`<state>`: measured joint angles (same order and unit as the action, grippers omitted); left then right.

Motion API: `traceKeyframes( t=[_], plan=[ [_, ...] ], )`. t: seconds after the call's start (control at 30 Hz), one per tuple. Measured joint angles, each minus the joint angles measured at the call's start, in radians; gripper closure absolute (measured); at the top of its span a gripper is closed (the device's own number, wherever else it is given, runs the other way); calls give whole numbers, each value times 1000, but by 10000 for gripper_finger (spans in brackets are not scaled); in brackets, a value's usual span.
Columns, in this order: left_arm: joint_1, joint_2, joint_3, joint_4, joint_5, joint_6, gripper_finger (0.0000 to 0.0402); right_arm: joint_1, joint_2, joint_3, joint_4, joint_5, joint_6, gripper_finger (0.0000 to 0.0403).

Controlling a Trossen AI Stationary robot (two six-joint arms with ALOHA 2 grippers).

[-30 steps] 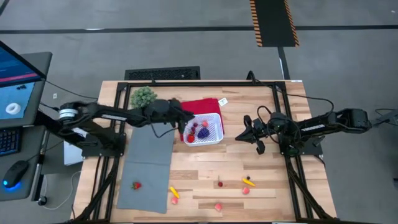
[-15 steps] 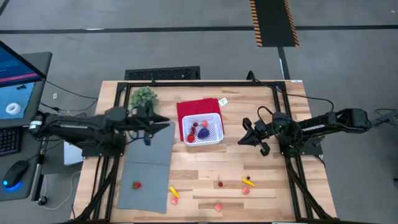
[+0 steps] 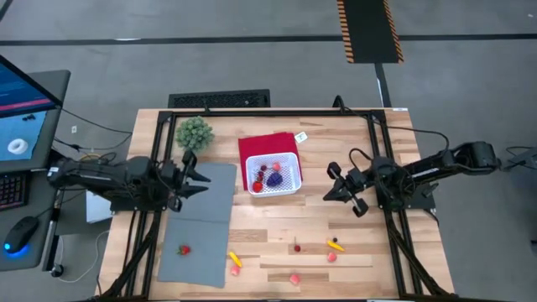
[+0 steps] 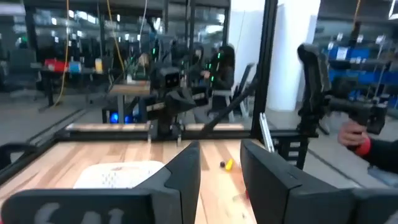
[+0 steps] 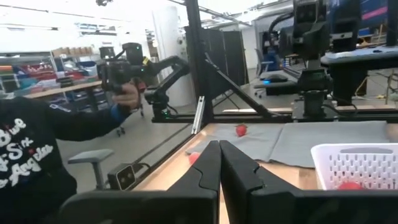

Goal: Pick and placing Produce into tupperware
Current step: Put the yellow corn into the white bin

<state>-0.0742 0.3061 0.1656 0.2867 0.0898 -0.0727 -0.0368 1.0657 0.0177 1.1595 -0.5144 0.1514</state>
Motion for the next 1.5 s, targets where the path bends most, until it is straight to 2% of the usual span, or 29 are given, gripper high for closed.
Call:
traceKeyframes(
  t=[0.1,0.2,0.43,0.6,0.83,0.97,1.07,1.17,1.33,1.5],
  plan=[
    [9,-26,-65,90,-7,17,297,16,0,0,2,38,-8,374],
    [24,-60,-97,106,-6,31,297,25,0,0,3,87,-27,369],
    [94,-132,-98,-45,-86,53,297,31,0,0,1,101,-30,367],
    [134,-180,-97,-56,-43,63,297,31,0,0,1,101,-29,368],
    [138,-237,-97,-63,-48,80,297,31,2,1,-3,105,16,375],
    [138,-237,-97,-113,-84,81,297,30,2,2,-17,105,33,372],
    [138,-232,-97,-135,-157,78,297,23,-1,31,-24,130,46,368],
    [138,-233,-97,-132,-211,43,297,47,4,100,-146,154,34,368],
    [138,-232,-97,-133,-208,40,297,131,27,316,-583,328,-43,373],
    [138,-232,-97,-142,-208,23,297,183,73,524,-1029,388,71,374]
  ],
)
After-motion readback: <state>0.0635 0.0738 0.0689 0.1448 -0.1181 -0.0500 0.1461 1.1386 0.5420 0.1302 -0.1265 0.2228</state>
